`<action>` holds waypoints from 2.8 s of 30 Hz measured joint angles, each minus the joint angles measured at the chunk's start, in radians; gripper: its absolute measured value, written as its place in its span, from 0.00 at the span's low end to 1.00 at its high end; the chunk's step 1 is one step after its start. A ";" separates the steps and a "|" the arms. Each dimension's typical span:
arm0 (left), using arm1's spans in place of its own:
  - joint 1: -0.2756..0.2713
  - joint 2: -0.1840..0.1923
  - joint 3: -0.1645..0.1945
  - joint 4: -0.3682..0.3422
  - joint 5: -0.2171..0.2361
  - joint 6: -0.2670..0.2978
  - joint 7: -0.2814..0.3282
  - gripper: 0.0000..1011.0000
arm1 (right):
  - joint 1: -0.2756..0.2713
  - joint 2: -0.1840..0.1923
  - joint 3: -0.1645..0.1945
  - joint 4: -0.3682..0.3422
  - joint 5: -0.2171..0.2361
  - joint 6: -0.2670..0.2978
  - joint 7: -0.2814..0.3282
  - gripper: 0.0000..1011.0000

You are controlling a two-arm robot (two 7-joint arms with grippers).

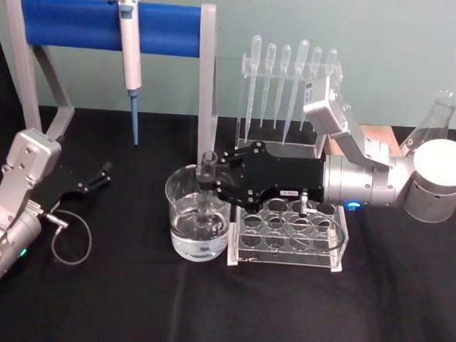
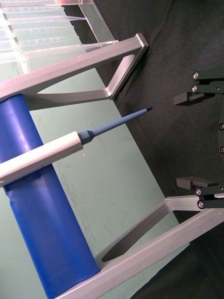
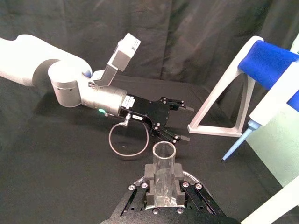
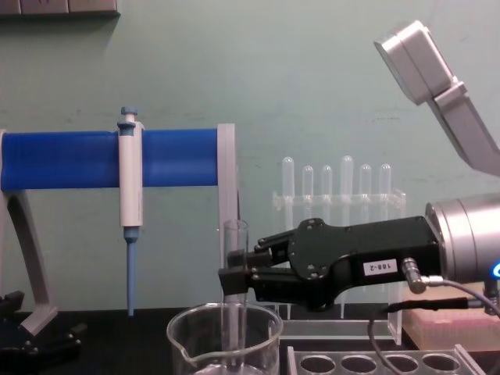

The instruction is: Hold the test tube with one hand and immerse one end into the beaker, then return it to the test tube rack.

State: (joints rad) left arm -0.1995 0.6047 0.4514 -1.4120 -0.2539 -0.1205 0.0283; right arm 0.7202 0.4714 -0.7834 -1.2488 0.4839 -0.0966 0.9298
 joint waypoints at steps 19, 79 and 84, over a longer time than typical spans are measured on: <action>0.000 0.000 0.000 0.000 0.000 0.000 0.000 0.99 | -0.039 -0.020 0.026 0.039 -0.008 -0.022 0.006 0.24; 0.000 0.000 0.000 0.000 0.000 0.000 0.000 0.99 | -0.034 -0.016 0.021 0.032 -0.009 -0.020 0.006 0.24; 0.000 0.000 0.000 0.000 0.000 0.000 0.000 0.99 | -0.034 -0.016 0.021 0.032 -0.009 -0.020 0.006 0.24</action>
State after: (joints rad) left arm -0.1995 0.6047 0.4514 -1.4120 -0.2539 -0.1205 0.0283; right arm 0.6858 0.4553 -0.7625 -1.2170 0.4748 -0.1167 0.9360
